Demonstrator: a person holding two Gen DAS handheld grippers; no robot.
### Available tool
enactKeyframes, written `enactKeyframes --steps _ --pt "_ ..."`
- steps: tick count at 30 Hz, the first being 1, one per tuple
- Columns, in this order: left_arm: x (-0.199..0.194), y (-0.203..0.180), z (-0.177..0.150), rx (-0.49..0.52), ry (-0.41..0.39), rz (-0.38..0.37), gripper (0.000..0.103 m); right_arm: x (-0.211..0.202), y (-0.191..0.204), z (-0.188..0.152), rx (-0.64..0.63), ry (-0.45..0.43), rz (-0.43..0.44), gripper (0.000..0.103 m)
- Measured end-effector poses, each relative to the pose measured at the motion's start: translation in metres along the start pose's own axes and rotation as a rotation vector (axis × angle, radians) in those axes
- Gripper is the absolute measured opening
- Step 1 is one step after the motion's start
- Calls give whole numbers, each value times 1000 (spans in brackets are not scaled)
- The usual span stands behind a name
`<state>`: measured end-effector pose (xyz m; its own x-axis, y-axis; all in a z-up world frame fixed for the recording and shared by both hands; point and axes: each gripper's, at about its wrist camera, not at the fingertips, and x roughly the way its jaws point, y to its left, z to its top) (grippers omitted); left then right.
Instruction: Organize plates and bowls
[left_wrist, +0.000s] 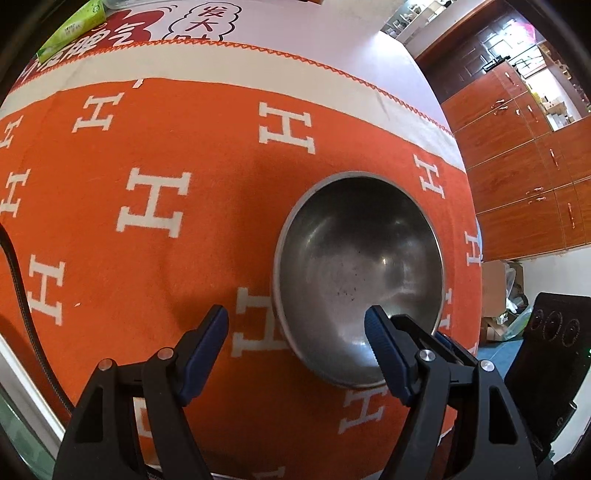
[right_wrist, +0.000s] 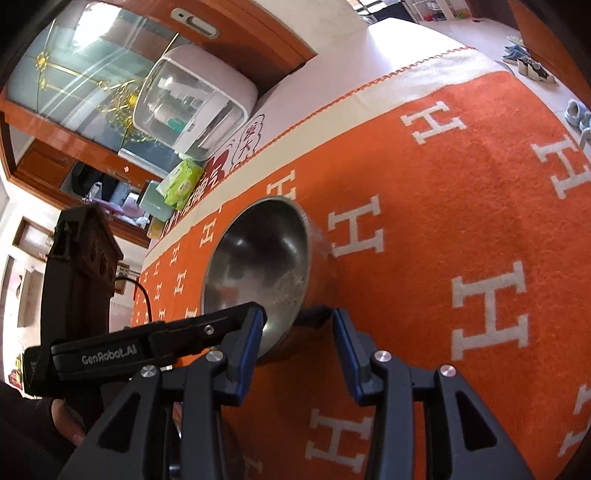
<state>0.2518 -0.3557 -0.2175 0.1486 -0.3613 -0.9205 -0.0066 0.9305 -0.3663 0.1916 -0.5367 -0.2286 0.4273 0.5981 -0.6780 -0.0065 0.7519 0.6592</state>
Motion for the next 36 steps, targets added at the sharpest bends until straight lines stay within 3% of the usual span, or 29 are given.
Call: enactKeyframes --steps 6,11,13,17,24,36 --pt "7 4 2 -22 -2 -24 67 8 -2 3 -1 8 18 41" --pt "12 6 1 -31 8 -35 54 11 -7 2 21 18 33 41" --pt "13 4 1 -25 12 -48 42 11 -10 2 29 17 44 41" --pt "17 2 2 -20 22 -49 29 12 -11 2 33 14 53 41" --pt "13 6 0 -47 6 -69 22 10 -12 1 42 21 48 37" --pt "-1 -3 -5 -35 4 -77 21 -3 -11 -5 74 8 34 29"
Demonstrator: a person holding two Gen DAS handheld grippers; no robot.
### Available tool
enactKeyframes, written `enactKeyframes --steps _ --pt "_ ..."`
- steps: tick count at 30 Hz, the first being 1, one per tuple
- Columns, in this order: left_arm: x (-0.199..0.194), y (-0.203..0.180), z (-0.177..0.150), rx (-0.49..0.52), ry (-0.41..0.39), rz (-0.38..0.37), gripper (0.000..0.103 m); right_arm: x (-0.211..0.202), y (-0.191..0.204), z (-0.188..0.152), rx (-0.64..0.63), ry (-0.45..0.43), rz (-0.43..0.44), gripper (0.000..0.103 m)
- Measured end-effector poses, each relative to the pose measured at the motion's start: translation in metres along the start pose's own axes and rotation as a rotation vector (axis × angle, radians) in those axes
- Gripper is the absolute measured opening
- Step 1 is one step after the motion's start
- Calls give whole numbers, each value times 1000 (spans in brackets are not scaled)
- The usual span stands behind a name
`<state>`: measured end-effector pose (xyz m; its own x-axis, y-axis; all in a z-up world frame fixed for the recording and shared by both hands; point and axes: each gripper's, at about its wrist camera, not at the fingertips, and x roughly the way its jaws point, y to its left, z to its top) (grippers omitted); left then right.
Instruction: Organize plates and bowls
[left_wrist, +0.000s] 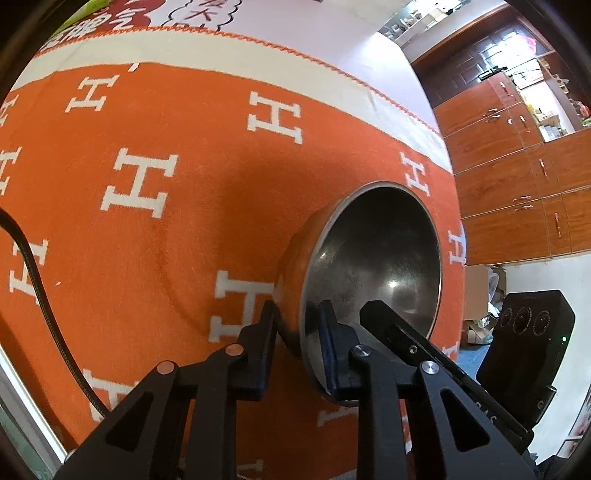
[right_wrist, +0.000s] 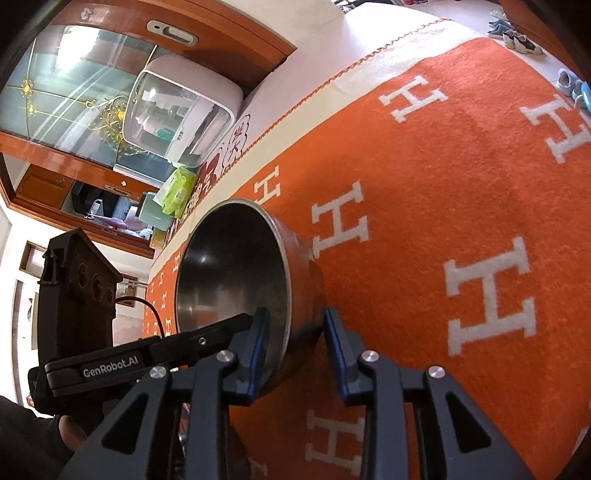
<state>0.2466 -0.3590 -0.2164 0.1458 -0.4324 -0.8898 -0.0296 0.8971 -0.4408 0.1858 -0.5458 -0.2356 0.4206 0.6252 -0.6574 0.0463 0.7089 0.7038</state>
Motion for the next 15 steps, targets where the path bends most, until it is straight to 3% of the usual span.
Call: enactKeyframes --steps 15 --pt "-57 -16 -31 59 -115 -62 21 -44 34 -19 -77 -83 7 21"
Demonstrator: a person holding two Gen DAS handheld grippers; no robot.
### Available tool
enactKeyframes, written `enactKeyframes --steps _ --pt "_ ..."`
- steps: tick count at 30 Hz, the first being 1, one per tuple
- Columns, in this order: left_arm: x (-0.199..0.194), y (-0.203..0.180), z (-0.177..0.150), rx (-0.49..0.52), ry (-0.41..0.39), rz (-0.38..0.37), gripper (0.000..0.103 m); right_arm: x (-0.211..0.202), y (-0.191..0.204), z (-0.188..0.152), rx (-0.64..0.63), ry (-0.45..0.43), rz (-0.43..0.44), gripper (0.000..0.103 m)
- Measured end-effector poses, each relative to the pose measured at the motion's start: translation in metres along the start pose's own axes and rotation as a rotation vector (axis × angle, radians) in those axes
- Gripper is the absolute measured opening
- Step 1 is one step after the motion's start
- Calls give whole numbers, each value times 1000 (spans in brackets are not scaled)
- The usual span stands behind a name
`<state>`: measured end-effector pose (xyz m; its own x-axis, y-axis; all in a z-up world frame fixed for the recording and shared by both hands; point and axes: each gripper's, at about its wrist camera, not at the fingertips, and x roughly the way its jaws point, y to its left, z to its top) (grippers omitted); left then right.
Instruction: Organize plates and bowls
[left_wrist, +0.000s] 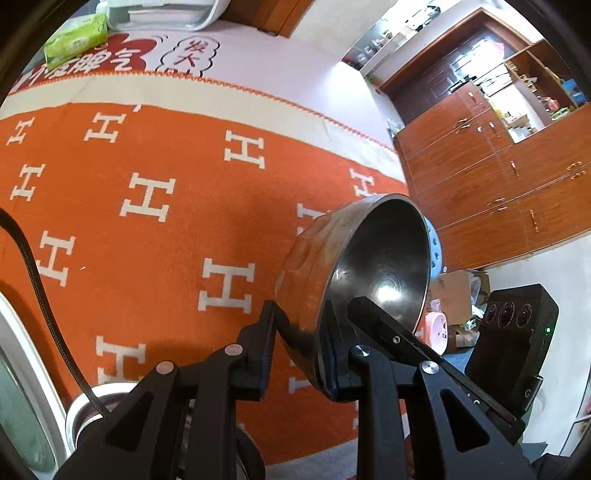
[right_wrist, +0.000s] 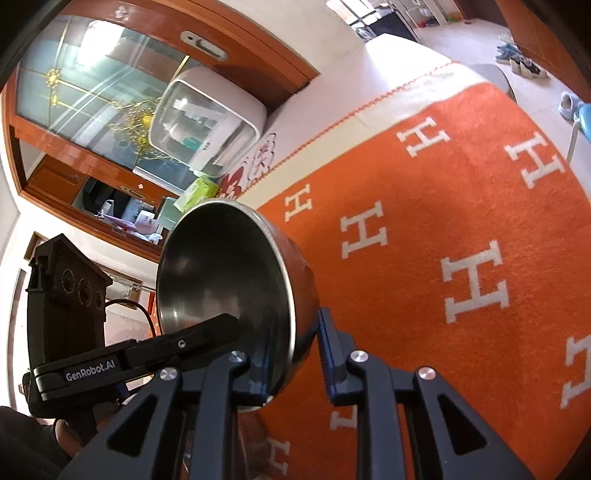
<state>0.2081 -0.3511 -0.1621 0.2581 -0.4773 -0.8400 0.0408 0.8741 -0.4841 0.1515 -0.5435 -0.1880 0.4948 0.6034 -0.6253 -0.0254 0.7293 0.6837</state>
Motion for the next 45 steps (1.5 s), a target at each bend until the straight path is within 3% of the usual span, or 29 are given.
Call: enactKeyframes --steps 15,25,33,45 --pt "-55 2 -46 25 -105 -31 21 -31 52 -18 -152 -38 51 21" --pt "-88 21 -83 19 -127 -8 22 -29 90 -43 -272 30 45 23" --pt "-106 35 -107 15 -111 16 23 -22 111 -64 -339 88 17 24" --pt "-102 66 -134 -22 -13 36 24 4 125 -99 -369 216 -85 24"
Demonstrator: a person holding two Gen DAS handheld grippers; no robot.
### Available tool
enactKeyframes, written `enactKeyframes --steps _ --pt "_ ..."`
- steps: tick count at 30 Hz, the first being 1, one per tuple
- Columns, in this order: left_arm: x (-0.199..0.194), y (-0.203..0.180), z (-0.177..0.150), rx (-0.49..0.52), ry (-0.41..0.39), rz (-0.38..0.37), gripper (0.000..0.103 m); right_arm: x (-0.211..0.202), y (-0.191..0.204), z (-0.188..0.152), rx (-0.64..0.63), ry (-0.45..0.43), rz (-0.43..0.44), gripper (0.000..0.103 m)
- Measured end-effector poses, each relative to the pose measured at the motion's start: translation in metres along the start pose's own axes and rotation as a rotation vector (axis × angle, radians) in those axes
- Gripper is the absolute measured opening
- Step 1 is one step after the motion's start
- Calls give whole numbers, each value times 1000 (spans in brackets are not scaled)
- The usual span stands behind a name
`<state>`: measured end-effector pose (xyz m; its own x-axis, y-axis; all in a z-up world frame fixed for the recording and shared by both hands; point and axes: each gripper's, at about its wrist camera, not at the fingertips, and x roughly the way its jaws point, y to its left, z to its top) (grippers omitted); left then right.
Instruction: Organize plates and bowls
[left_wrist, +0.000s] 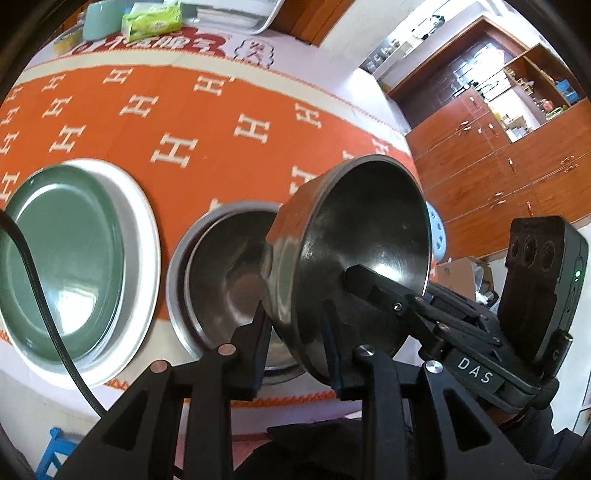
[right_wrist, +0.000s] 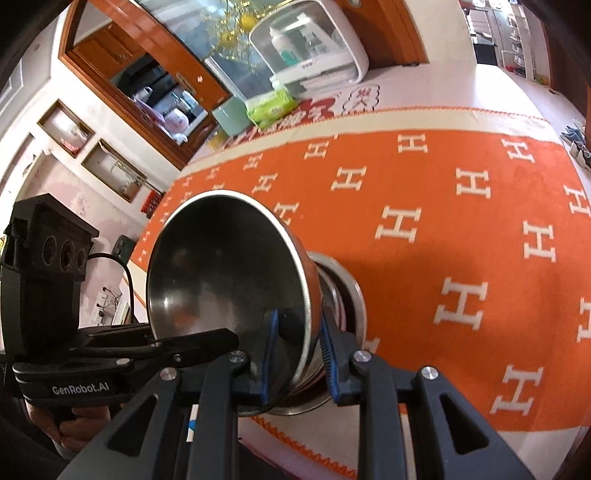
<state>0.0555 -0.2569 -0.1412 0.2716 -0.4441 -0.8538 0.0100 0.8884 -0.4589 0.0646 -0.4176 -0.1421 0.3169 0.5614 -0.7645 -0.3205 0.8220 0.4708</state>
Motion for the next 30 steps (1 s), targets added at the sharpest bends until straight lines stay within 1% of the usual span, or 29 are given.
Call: enactKeyframes --steps 4,9,13,20,23,27,30 --pt "1 10 -4 8 41 21 24 8 12 -5 -8 33 -27 24" --pt "6 21 -4 26 108 12 26 17 18 -11 19 73 -69 24" --pt "6 26 -3 64 156 11 28 21 23 -15 49 90 -128 24" --pt "-1 35 0 100 177 -16 31 17 32 -23 112 57 -179 25" --pt "-6 38 1 125 176 -30 35 15 34 -27 153 28 -197 29" --pt "-14 38 2 174 155 -38 40 13 37 -32 204 2 -210 31" --pt "-22 39 2 207 126 -64 42 11 39 -37 236 -19 -228 33"
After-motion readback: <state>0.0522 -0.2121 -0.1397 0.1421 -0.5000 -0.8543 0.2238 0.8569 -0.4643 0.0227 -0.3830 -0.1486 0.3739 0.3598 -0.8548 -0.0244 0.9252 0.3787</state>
